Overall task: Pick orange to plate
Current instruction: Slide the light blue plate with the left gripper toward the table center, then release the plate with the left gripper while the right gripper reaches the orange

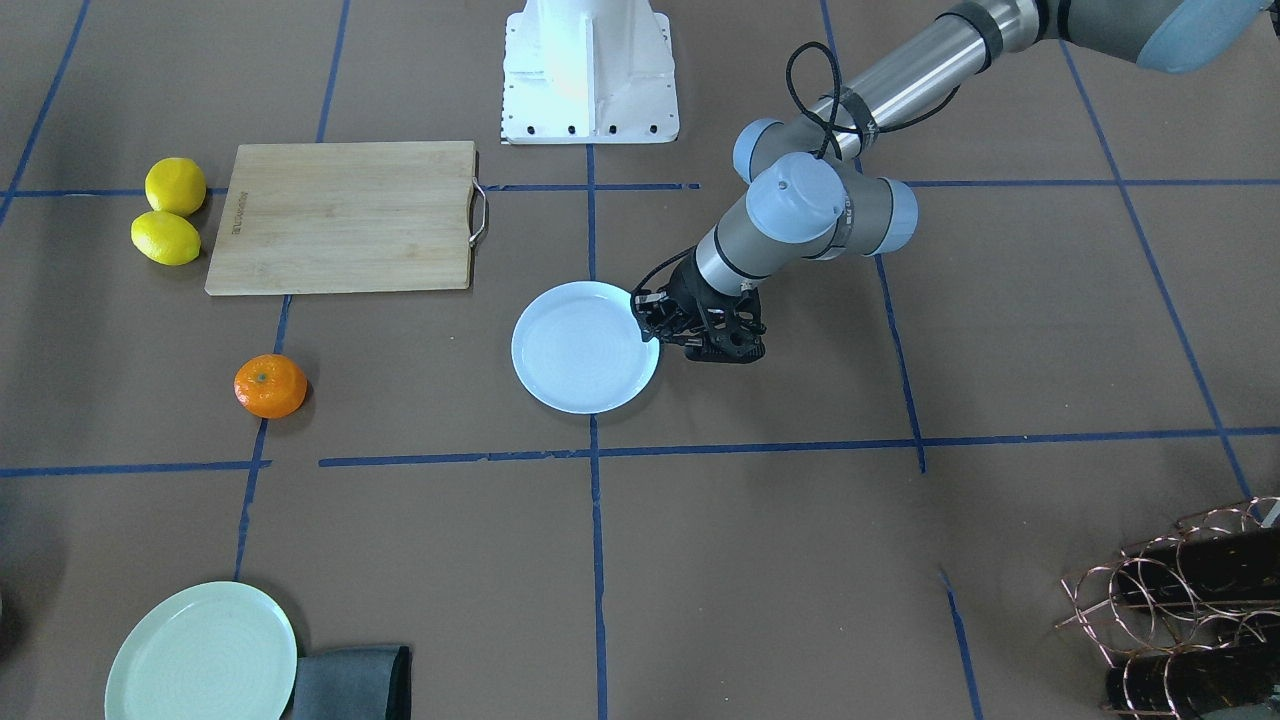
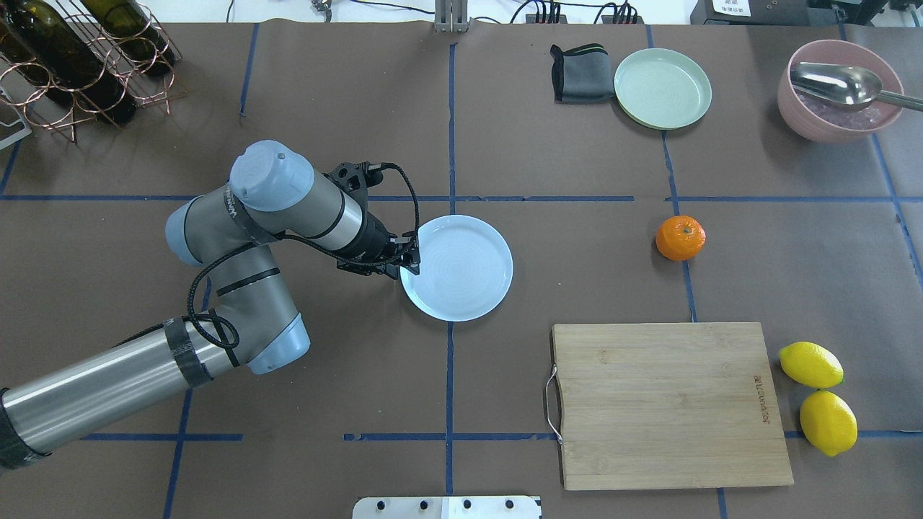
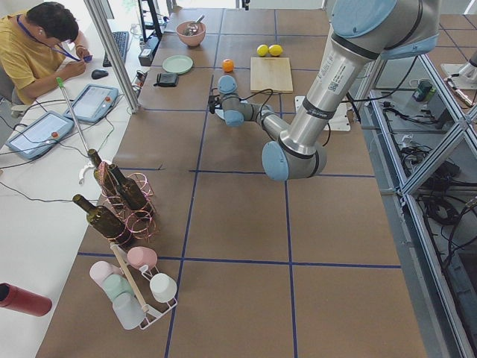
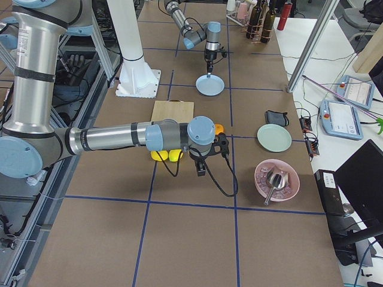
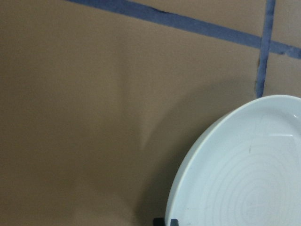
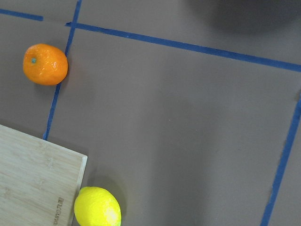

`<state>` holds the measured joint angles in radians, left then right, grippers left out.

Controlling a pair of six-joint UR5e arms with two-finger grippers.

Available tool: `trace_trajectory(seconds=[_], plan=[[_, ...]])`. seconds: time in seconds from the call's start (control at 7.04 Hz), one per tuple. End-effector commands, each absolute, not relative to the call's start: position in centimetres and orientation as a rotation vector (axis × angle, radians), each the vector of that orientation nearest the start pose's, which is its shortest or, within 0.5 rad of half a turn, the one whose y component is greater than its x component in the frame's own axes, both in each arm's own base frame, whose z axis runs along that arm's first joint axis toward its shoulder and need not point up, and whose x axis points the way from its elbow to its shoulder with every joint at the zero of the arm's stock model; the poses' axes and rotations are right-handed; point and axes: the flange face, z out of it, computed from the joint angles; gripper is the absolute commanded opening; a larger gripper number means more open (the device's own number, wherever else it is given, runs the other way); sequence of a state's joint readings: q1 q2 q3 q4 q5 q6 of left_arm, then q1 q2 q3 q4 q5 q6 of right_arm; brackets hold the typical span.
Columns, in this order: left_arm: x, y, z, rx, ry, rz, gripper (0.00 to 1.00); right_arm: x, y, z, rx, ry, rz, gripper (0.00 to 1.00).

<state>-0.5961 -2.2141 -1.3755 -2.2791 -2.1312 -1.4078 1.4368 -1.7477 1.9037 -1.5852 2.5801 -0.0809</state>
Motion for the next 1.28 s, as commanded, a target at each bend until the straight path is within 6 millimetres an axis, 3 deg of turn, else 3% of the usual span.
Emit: trace_trajectory(seconds=[0.0,0.28,0.43,0.57,0.85,0.99,1.14], plan=[[53.5,-46.8,27.8,-0.03,1.252,-0.06,0.79,-5.3,-43.7,53.5,0.078,-1.023,-0.313,1.0],[49.7,-45.8,28.8,-0.005,1.27,-0.058,0.79,-11.8,-46.0,49.8,0.047,-0.993,-0.288,1.0],[49.1,-45.8,29.0,-0.002,1.27,-0.062,0.79,-16.5,-47.4,46.6,0.048,-0.94,-0.23,1.0],[48.5,-46.0,29.0,0.003,1.272,-0.066,0.79,-20.7,-47.2,45.1,0.064,-0.9,-0.177,1.0],[47.5,-45.9,30.0,0.003,1.264,-0.076,0.79,-25.3,-46.9,44.1,0.113,-0.838,-0.045,1.0],[47.5,-45.9,30.1,0.003,1.263,-0.077,0.79,-28.4,-49.2,43.3,0.09,-0.845,-0.013,1.0],[47.5,-45.9,30.0,0.002,1.264,-0.077,0.79,-29.7,-50.1,43.3,0.08,-0.842,-0.012,1.0]])
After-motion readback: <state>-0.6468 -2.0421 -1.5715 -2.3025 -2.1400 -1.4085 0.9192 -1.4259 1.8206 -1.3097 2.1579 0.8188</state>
